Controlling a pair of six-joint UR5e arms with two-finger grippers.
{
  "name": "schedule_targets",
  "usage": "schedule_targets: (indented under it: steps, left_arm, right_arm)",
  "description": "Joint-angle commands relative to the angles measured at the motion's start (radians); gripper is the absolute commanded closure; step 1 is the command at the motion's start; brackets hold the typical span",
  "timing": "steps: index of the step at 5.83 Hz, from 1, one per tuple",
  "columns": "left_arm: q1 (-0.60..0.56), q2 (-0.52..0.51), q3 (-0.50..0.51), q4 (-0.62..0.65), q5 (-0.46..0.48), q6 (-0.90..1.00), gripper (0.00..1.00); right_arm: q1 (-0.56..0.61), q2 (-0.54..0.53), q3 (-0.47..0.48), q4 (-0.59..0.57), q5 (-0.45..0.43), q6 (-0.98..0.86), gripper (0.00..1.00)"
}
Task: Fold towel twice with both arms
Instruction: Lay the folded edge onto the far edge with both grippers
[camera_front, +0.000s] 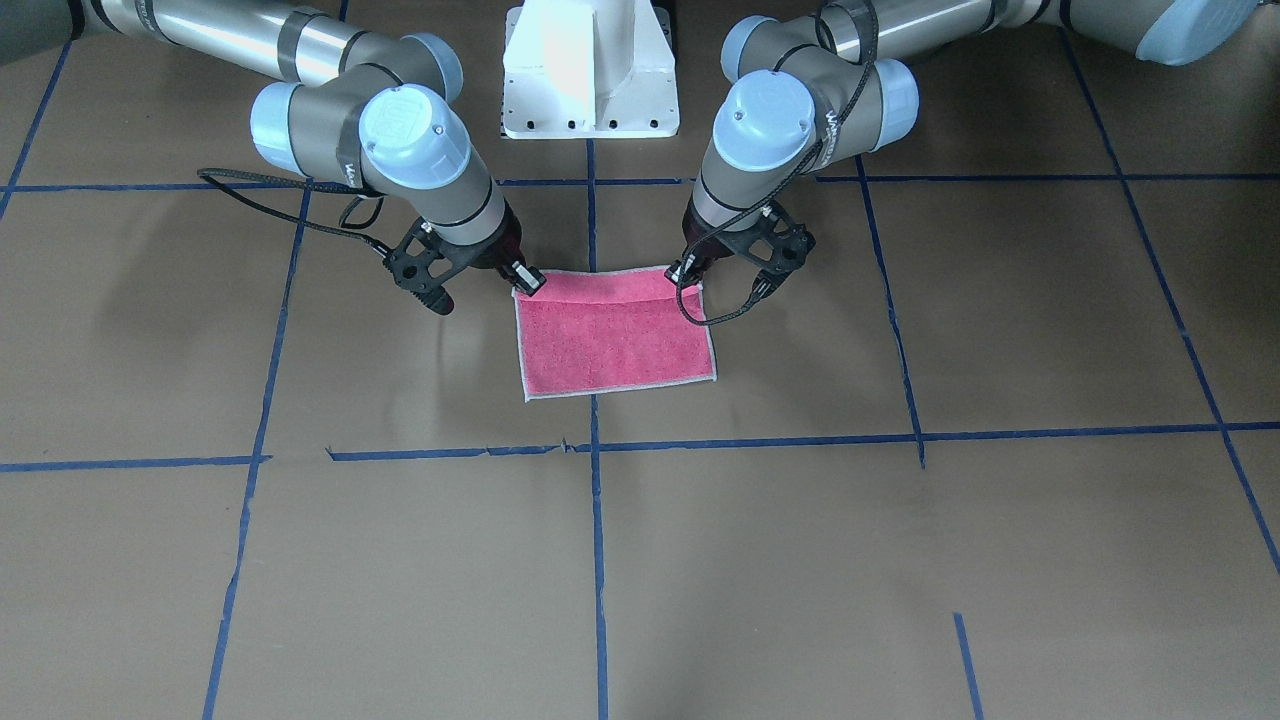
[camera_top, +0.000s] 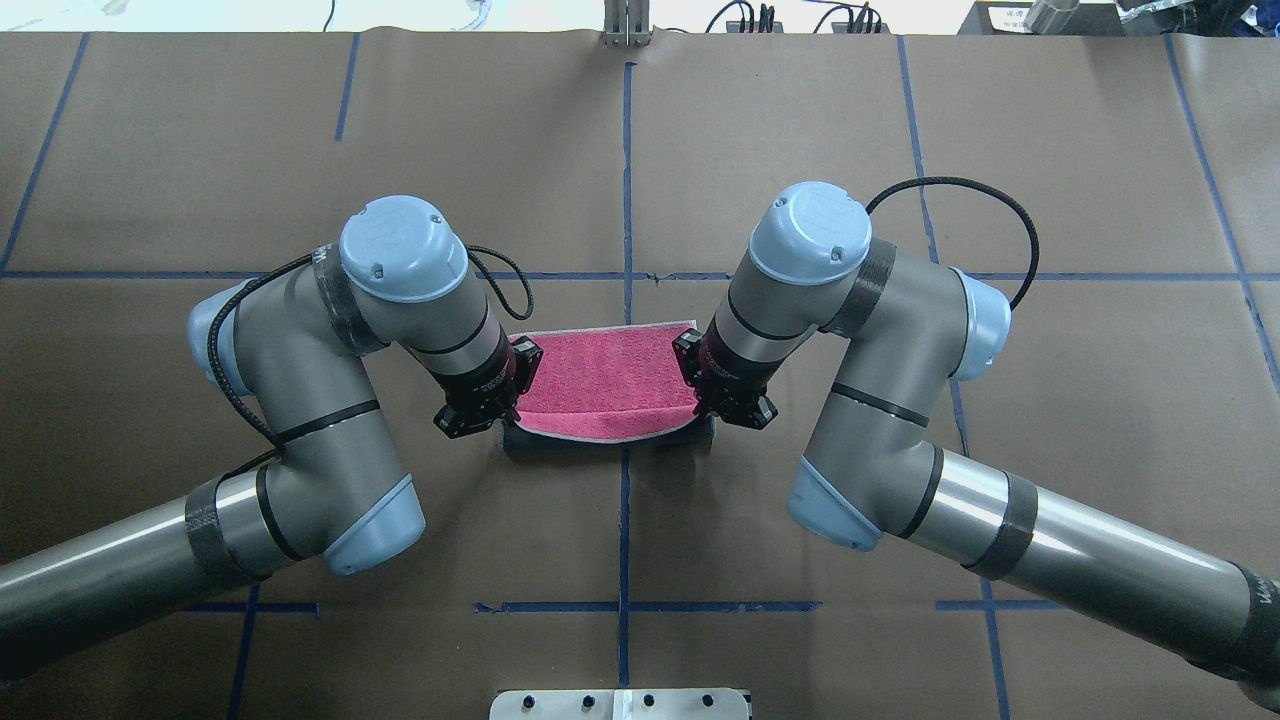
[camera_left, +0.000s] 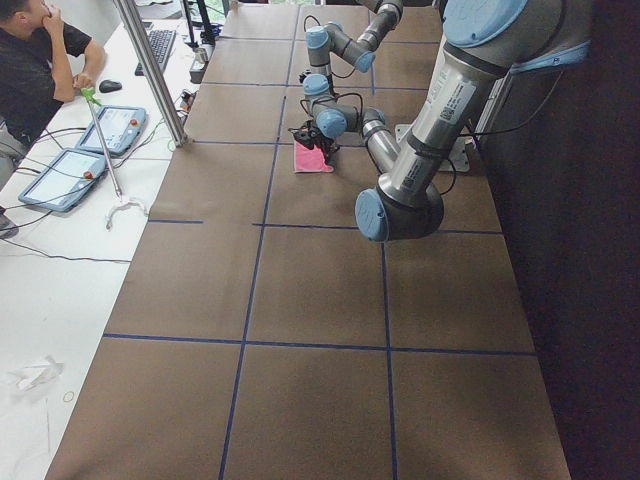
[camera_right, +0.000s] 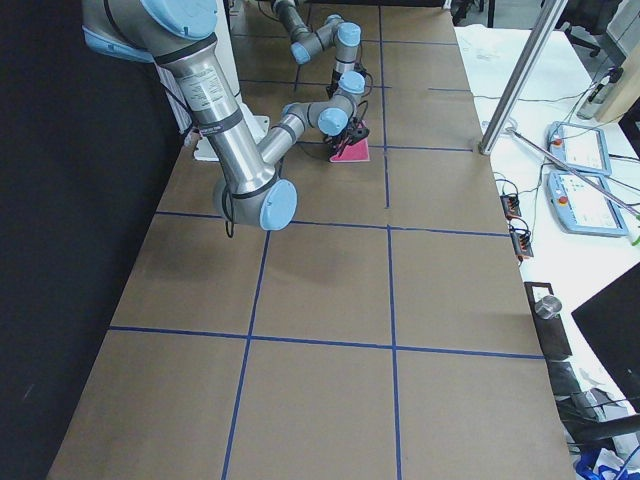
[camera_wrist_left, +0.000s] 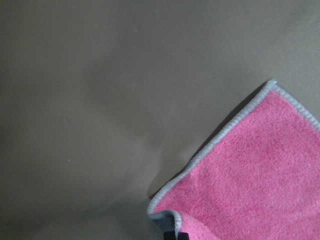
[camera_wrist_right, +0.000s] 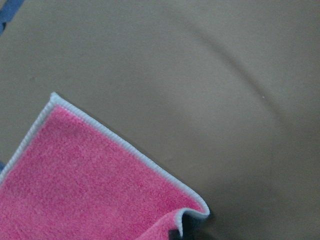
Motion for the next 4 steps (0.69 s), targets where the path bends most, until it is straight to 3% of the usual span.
schedule_targets:
  steps: [1,4]
  left_arm:
    - [-0.026,-0.004,0.052,-0.058,0.0,-0.002,1.0]
    - [-0.054,-0.013,0.076,-0.062,-0.002,-0.002,1.0]
  right_arm:
    - [0.015,0.007,-0.044,0.048,0.0,0.0,1.0]
    - [0.037,0.015,-0.059,0.049,0.003,0.0,1.0]
